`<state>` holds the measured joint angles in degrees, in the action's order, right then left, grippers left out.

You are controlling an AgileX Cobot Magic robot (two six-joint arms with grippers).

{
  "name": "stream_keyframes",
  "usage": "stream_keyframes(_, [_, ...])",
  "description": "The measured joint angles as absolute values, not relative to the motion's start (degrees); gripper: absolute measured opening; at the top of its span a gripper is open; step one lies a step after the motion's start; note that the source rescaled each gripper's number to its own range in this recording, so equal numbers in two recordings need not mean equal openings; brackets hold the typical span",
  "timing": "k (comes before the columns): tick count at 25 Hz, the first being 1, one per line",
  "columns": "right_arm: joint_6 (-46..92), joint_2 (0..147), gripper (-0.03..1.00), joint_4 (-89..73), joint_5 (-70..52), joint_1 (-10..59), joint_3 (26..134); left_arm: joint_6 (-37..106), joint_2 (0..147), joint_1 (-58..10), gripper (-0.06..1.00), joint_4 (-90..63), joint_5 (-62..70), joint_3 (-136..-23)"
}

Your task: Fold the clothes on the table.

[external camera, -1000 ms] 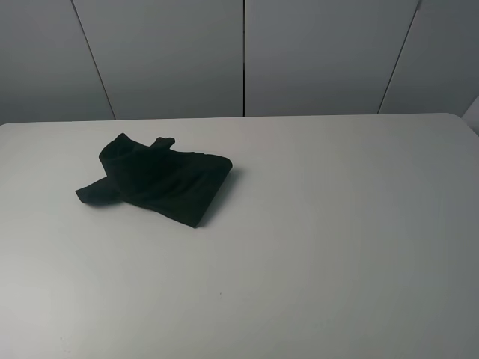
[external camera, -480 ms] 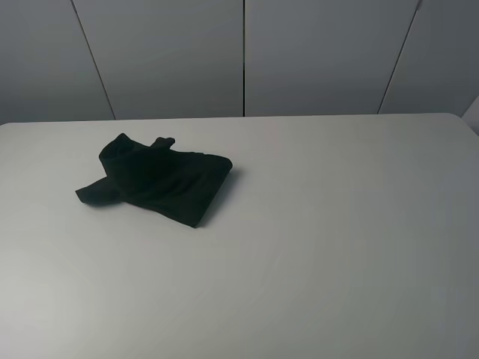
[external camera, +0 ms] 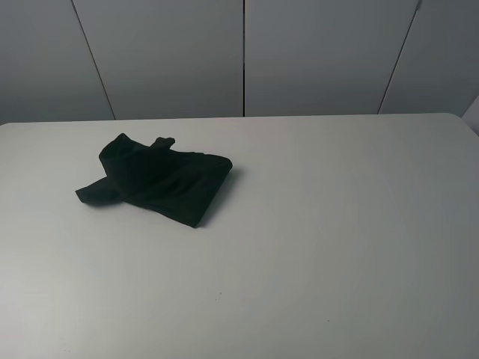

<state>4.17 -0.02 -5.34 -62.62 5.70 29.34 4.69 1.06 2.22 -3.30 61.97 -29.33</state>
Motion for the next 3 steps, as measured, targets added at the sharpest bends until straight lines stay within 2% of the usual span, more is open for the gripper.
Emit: stream_keyframes(3, [4.17,-0.02,1.0,-5.34,-62.62,5.7,29.34,4.69,1.06,2.22,1.0,-3.3,61.97,-29.33])
